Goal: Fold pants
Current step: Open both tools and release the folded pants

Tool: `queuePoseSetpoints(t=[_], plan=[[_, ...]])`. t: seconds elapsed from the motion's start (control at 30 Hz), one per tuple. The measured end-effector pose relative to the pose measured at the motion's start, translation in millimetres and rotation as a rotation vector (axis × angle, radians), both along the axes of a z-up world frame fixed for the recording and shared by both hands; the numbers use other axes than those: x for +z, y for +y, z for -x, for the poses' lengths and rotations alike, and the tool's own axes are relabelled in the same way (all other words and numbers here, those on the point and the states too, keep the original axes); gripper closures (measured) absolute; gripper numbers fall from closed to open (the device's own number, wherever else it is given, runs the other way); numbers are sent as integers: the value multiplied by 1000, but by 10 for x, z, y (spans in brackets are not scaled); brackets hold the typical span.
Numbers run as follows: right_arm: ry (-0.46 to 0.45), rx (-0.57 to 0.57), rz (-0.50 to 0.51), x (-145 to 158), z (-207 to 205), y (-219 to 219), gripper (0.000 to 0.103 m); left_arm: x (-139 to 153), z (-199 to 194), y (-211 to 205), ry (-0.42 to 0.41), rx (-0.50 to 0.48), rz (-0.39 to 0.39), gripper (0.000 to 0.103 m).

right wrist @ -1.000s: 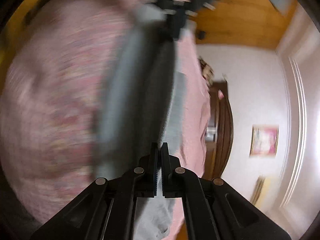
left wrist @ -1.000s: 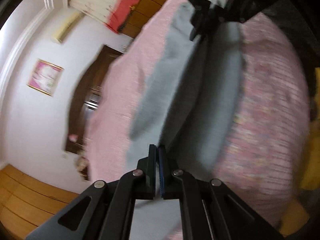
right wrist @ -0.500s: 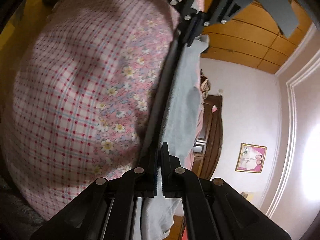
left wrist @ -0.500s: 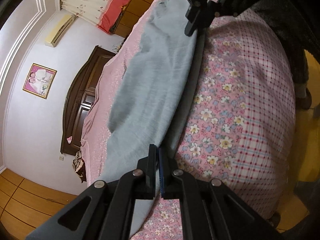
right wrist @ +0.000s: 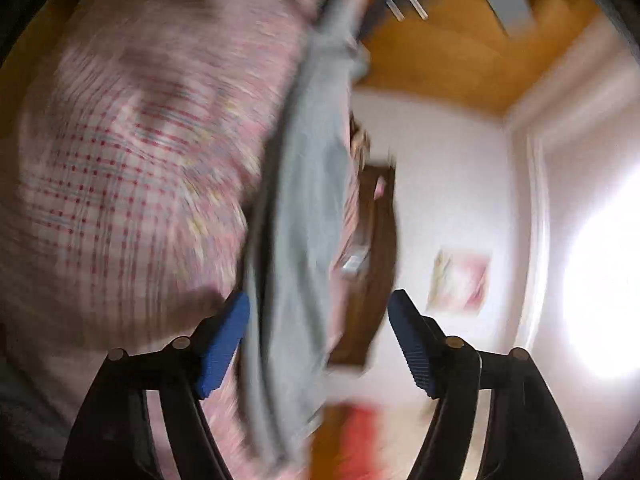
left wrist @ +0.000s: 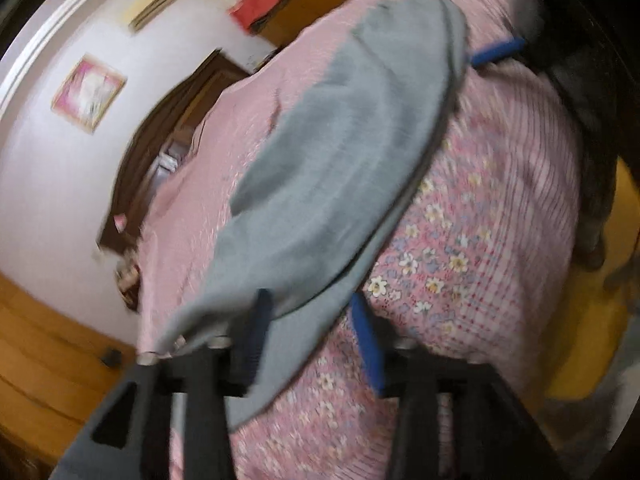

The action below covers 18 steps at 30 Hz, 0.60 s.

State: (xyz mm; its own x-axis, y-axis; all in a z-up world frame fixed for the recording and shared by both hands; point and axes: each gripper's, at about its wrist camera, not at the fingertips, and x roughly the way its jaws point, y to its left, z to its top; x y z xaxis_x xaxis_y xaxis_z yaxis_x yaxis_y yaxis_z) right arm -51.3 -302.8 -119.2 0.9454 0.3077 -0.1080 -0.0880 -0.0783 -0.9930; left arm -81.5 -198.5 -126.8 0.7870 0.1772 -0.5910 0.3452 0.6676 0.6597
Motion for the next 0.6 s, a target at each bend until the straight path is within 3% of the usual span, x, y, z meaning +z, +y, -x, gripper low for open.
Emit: queuePoseSetpoints(t=[0.1, 0.17, 0.23, 0.3, 0.33, 0.37, 0.4, 0.47, 0.53, 0.6], plan=[[201, -208, -274, 403, -234, -175, 30, 198, -69, -38, 8, 9, 90, 52], [316, -411, -510, 688, -555, -403, 33, 311, -173, -192, -15, -25, 146, 52], [456, -565, -816, 1000, -893, -760, 47, 387, -324, -399, -57, -54, 185, 52], [692, -648, -1207, 1232, -1187, -1270, 55, 431, -469, -557, -97, -61, 218, 52], [832, -632, -1383, 1264, -1282, -1491, 60, 440, -590, -655, -107, -57, 250, 52], [1028, -581, -1599, 1250, -1400, -1761, 72, 440, -664, -696, -109, -52, 276, 52], [1158, -537, -1737, 1165, -1503, -1902, 85, 429, -734, -729, -109, -42, 304, 52], [1260, -510, -1877, 1043, -1519, -2092, 87, 398, -878, -732, -106, -11, 370, 52], [1355, -499, -1931, 909, -1595, -2160, 87, 342, -972, -669, -90, 27, 450, 52], [1334, -574, -1918, 828, -1664, -2216, 87, 282, -1001, -568, -66, 42, 510, 52]])
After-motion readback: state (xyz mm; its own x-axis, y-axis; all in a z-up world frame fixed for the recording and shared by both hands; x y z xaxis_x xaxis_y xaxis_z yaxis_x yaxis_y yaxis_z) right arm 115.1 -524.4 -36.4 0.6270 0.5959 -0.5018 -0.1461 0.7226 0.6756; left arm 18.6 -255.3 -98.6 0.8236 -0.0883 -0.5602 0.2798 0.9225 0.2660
